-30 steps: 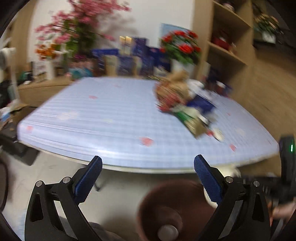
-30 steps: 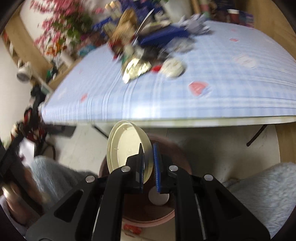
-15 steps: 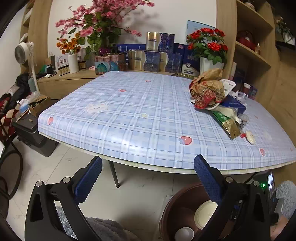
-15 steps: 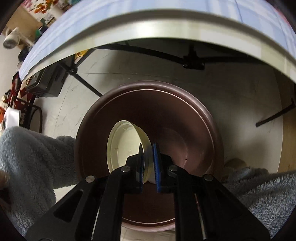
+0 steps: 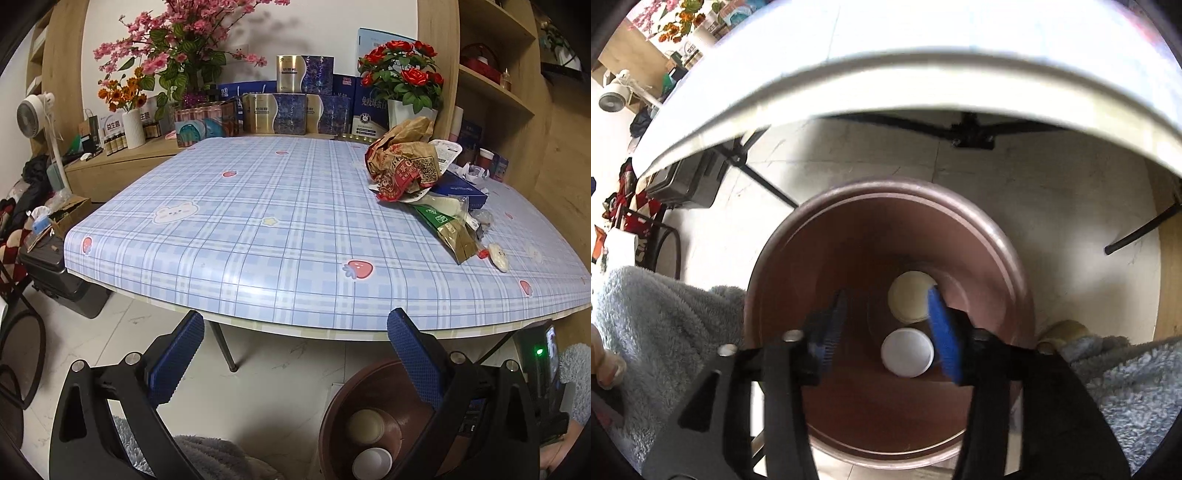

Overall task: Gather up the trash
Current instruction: 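Lower the cream lid into the brown bin and open the right tool, then grasp the brown paper food bag with the left tool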

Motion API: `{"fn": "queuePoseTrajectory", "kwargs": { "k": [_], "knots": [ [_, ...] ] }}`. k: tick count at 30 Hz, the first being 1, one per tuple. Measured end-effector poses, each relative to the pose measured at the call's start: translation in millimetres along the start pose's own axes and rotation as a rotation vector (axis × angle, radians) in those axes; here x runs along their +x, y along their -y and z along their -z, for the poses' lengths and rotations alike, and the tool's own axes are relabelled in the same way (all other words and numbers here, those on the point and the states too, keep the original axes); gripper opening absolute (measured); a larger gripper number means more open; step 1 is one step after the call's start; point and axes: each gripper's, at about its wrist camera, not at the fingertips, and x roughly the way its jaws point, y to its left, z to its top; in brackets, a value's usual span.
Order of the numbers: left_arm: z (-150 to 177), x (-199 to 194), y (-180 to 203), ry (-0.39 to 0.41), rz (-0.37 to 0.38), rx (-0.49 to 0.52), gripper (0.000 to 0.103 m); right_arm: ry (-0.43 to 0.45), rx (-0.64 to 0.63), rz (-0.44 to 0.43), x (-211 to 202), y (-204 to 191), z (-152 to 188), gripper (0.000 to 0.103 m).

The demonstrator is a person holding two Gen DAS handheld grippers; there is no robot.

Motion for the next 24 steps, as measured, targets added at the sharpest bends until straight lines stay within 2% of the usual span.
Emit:
{"fn": "queuePoseTrajectory", "kwargs": {
  "k": [2,4,9,16,20,24],
  "knots": [
    [-0.1,-1.1,0.8,0.005,-0.003,0.003,0.097,0.034,-0.006,0.007,-5.8,-2.2,-1.1,0.069],
    [-0.1,-1.6,0.4,0.007,-0.004,0.004,0.097,0.064,-0.024,0.011,-14.7,-6.5,-1.5,0.083],
    [-0.7,-3.0,-3.4,0.015,0.005,-0.015,0.097,0.184,-0.11,0.017,-47.8,-27.3,0.9,0.097],
    [-1.5,-5.3,-10.9,0.033,0.038,-0.061,0.097,0.398,-0.199,0.015,-96.8,-51.2,4.6,0.097],
    [-2.7,-6.5,-13.8,0.044,0.054,-0.076,0.097,0.51,-0.205,0.087,-123.5,-46.6,-1.5,0.097],
    [-11.5,-10.9,-15.1,0.089,0.074,-0.089,0.097,0.591,-0.168,0.091,-143.6,-30.0,-10.0,0.097]
  ]
}}
